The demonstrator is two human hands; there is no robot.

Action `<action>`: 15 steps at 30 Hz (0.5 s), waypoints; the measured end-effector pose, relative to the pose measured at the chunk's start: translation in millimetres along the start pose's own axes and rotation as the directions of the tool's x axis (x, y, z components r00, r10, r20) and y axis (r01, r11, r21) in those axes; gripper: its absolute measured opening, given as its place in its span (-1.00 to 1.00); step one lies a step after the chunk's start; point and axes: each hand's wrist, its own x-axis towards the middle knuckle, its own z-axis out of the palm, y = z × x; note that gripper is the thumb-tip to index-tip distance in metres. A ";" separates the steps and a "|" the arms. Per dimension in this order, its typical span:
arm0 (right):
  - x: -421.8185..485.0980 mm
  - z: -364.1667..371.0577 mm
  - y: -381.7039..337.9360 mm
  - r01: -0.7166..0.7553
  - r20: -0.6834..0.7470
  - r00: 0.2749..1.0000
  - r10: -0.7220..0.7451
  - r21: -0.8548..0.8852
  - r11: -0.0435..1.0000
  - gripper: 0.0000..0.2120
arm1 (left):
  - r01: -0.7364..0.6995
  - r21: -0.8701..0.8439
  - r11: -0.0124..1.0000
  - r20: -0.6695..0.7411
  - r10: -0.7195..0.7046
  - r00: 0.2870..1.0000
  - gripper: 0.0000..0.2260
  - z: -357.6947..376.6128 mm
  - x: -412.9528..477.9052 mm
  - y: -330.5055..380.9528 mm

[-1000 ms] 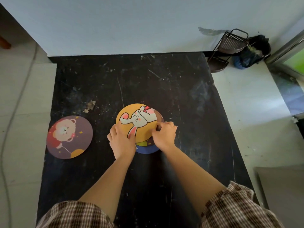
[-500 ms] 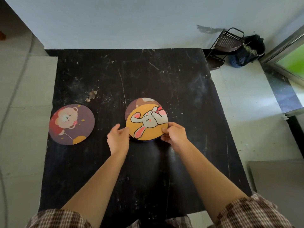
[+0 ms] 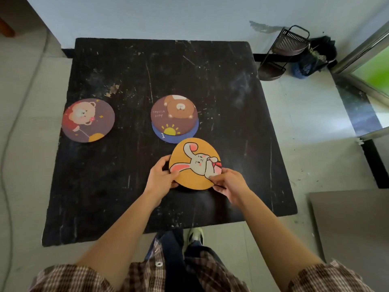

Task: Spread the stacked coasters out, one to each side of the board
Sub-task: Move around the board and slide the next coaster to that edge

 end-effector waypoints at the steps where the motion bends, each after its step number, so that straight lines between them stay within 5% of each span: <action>1: -2.4 -6.5 2.8 0.022 -0.007 1.000 -0.022 0.011 1.000 -0.75 | 0.013 0.031 0.999 0.042 -0.015 0.999 -0.66 -1.3 -4.5 -3.2; 5: -8.2 -27.6 10.9 0.100 -0.044 0.993 -0.105 -0.117 0.988 -0.89 | 0.030 0.118 0.993 0.114 -0.044 0.993 -0.68 -3.9 -19.6 -15.7; 9: -15.2 -36.9 27.4 0.124 -0.008 0.991 -0.132 -0.286 0.950 -0.88 | 0.042 0.072 0.997 -0.074 -0.036 0.997 -0.71 1.7 -32.5 -29.9; 15: -22.7 -31.9 54.9 0.027 -0.001 1.000 -0.027 -0.116 0.993 -0.85 | 0.137 -0.076 0.988 -0.193 -0.149 0.970 -0.69 4.8 -52.8 -64.0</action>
